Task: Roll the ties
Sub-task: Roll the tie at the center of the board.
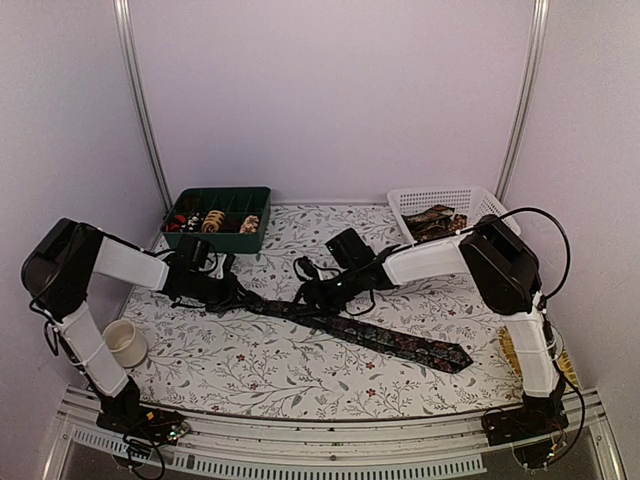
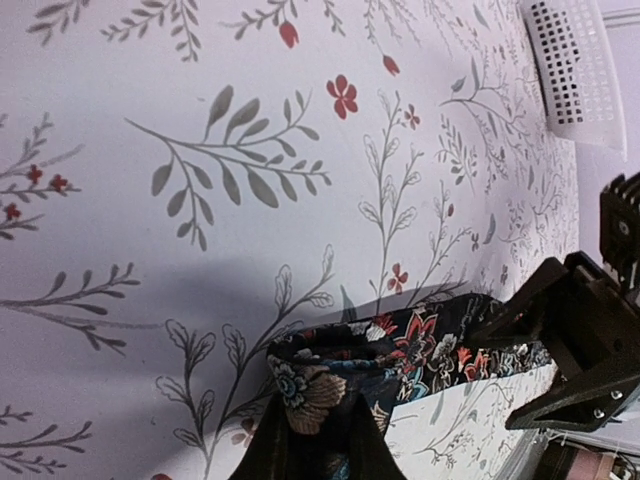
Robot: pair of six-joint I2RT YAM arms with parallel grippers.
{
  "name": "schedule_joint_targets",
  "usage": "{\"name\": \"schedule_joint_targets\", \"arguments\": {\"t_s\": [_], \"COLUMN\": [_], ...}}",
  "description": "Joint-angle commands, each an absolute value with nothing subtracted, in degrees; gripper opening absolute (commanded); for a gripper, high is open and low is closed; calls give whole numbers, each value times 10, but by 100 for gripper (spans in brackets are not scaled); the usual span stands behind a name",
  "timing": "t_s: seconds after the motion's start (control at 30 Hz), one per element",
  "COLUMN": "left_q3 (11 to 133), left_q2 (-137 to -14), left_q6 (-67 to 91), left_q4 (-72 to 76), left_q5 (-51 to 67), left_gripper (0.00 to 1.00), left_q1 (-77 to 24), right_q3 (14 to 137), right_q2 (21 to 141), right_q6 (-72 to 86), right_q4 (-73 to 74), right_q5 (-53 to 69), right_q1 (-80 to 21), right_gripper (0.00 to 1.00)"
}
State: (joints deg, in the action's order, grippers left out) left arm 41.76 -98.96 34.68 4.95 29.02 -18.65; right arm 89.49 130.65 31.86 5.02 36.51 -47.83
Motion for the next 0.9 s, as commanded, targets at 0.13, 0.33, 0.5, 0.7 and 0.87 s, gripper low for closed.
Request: {"name": "schedule_joint_targets", "arguments": {"t_s": [0.13,0.33,0.5,0.7,0.87], "left_q3": [448,471,472,470,470], "left_q2": [-954,-954,-960,-976,-981], "left_q6": [356,349,343,340,340], "left_q4": [-43,-69,-64,-46,-41], "left_q5": [157,131,150,193,203], "left_gripper": [0,0,0,0,0], "left_q1": [-196,-208,-208,-205,-200], "right_q3": [797,756,753,835,952], "right_q2": [1108,1056,1048,1147,1261], "right_q6": [202,127,31,-97,-140], "right_q4": [70,83,93,106,163], "right_q5": [401,393,304,218,166], "right_q1": [-474,-468,-471,-498,-531], "right_gripper": [60,60,66,73,74]}}
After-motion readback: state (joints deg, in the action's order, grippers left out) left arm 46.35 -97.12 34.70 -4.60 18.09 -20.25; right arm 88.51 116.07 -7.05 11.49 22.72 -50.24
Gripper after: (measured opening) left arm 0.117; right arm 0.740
